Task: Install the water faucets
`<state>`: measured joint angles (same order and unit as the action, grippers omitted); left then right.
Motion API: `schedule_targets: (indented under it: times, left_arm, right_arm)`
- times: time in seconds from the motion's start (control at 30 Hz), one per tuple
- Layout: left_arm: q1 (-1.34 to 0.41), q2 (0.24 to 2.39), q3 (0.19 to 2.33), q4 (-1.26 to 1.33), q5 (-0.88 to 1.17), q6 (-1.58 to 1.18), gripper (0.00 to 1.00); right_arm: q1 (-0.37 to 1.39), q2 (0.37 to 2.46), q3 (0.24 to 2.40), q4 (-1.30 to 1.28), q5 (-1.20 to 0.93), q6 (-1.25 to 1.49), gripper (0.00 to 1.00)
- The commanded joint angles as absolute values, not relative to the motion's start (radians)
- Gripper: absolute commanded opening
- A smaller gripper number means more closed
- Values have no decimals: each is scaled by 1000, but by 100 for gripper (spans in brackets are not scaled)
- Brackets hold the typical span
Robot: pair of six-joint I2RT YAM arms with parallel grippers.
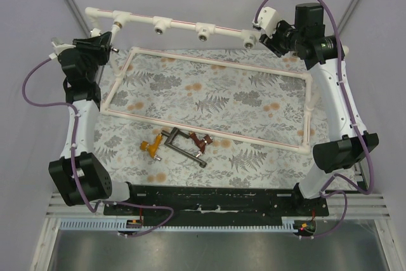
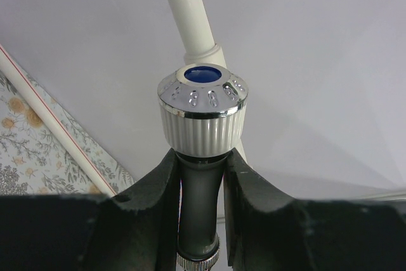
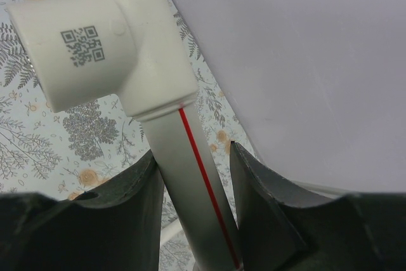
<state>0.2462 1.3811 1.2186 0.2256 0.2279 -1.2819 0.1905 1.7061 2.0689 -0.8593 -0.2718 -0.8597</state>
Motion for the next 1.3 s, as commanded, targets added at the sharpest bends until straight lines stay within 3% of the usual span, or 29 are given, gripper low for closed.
schedule_targets:
  times: [0.0,0.57,1.27]
  left_arm:
    - [241,1394,1259,287,230,-1276,2]
    - [239,1420,1161,373,192,-1483,2]
    - [193,1411,1206,322,155,-1664,2]
  right_arm:
    - [186,1667,2046,-923,-259,-769,10]
    - [187,1651,2025,-919,-271,-767,10]
    - [187,1644,2014,-920,-279,-769,5]
